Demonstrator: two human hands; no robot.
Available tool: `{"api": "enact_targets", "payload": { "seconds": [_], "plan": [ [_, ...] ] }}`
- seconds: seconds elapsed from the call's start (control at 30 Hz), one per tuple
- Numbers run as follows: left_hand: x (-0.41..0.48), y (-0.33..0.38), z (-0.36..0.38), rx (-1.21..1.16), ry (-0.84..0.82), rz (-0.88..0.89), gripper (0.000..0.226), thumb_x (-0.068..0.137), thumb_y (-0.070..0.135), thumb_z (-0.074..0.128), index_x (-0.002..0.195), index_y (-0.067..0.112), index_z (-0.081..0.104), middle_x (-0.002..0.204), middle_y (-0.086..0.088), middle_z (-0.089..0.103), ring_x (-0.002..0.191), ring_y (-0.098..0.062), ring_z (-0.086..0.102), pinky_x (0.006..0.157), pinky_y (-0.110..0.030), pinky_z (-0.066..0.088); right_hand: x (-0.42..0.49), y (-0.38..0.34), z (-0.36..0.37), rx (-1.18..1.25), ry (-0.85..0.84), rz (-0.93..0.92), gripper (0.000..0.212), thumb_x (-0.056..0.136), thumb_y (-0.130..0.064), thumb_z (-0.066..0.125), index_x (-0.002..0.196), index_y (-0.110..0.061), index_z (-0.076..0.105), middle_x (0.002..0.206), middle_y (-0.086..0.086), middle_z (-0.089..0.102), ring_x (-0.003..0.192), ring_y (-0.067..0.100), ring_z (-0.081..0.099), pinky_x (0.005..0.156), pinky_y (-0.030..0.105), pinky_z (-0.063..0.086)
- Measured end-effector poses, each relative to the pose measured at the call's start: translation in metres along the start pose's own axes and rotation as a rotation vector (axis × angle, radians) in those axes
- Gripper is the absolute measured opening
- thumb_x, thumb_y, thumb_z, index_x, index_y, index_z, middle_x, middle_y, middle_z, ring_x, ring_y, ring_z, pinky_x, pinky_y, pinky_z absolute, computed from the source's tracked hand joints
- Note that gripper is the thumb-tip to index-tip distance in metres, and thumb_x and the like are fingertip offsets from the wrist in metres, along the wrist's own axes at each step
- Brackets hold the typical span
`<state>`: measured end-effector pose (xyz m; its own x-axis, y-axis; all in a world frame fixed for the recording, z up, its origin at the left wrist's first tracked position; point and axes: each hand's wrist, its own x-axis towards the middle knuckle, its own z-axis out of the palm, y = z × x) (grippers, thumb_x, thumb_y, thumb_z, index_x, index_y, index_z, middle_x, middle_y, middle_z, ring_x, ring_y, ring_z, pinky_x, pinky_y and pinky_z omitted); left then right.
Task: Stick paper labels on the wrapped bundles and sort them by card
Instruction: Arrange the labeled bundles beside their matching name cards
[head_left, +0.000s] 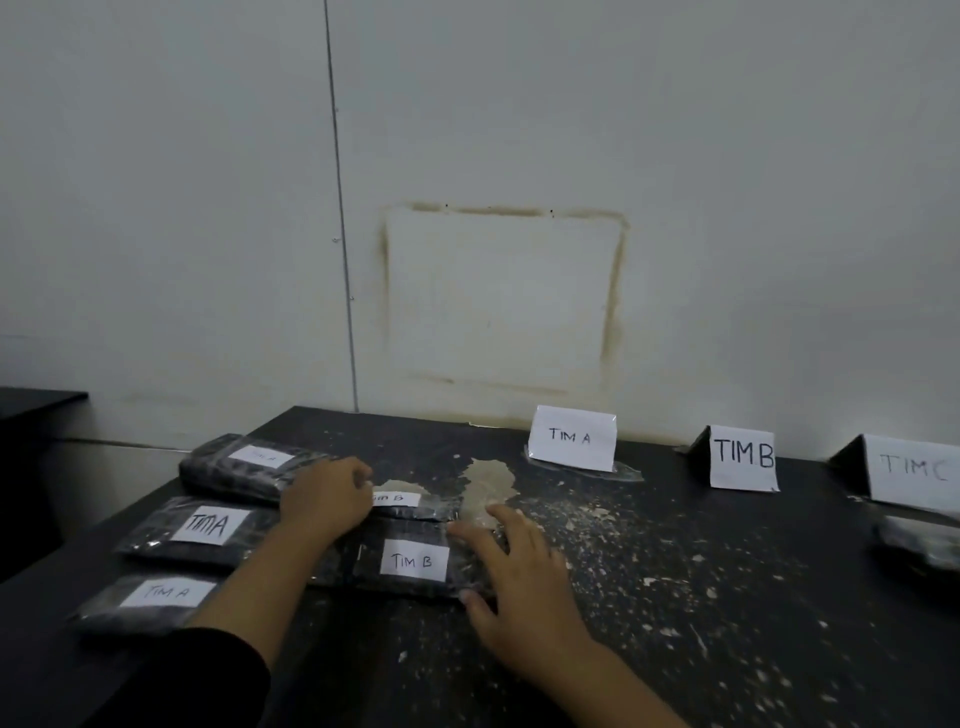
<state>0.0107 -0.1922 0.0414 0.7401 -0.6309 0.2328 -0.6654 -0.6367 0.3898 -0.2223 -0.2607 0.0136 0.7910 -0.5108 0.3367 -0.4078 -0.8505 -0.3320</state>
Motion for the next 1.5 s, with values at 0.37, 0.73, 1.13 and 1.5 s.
{"api": "enact_targets", "payload": {
  "seconds": [0.37, 0.73, 1.13, 1.5],
  "plan": [
    [0.016, -0.008, -0.002, -0.020, -0.190, -0.138, 0.026, 0.084, 0.037, 0.063, 0.104, 0.024, 0.074, 0.111, 0.000, 0.070, 0.102, -0.019, 0.061, 0.087, -0.028, 0.049, 0.012, 0.030, 0.011, -0.194, 0.006, -0.124, 0.055, 0.073, -0.036, 0.070, 0.122, -0.045, 0.046, 0.139, -0.009, 0.040, 0.120, 0.025, 0.043, 0.095, 0.045, 0.044],
    [0.017, 0.081, 0.037, -0.247, -0.355, -0.167, 0.035, 0.062, 0.034, 0.084, 0.091, 0.015, 0.077, 0.099, -0.004, 0.073, 0.092, -0.023, 0.065, 0.088, -0.037, 0.055, -0.028, 0.118, -0.056, -0.241, -0.108, 0.013, 0.049, 0.087, -0.037, 0.056, 0.131, -0.049, 0.038, 0.150, -0.019, 0.018, 0.135, 0.014, 0.021, 0.110, 0.034, 0.025],
    [0.002, 0.241, 0.113, -0.231, -0.431, -0.014, 0.049, 0.058, 0.046, 0.080, 0.098, 0.019, 0.074, 0.104, 0.000, 0.071, 0.094, -0.019, 0.064, 0.087, -0.034, 0.055, -0.093, 0.234, -0.113, -0.338, 0.054, 0.244, 0.062, 0.061, -0.026, 0.078, 0.112, -0.049, 0.053, 0.135, -0.014, 0.050, 0.124, 0.021, 0.048, 0.086, 0.042, 0.045],
    [-0.014, 0.340, 0.158, -0.197, -0.420, 0.042, 0.045, 0.058, 0.042, 0.078, 0.096, 0.018, 0.073, 0.106, -0.005, 0.069, 0.092, -0.024, 0.065, 0.078, -0.031, 0.054, -0.118, 0.302, -0.126, -0.444, 0.180, 0.389, 0.065, 0.053, -0.005, 0.078, 0.103, -0.041, 0.057, 0.133, -0.002, 0.056, 0.125, 0.034, 0.049, 0.099, 0.053, 0.039]
  ]
}}
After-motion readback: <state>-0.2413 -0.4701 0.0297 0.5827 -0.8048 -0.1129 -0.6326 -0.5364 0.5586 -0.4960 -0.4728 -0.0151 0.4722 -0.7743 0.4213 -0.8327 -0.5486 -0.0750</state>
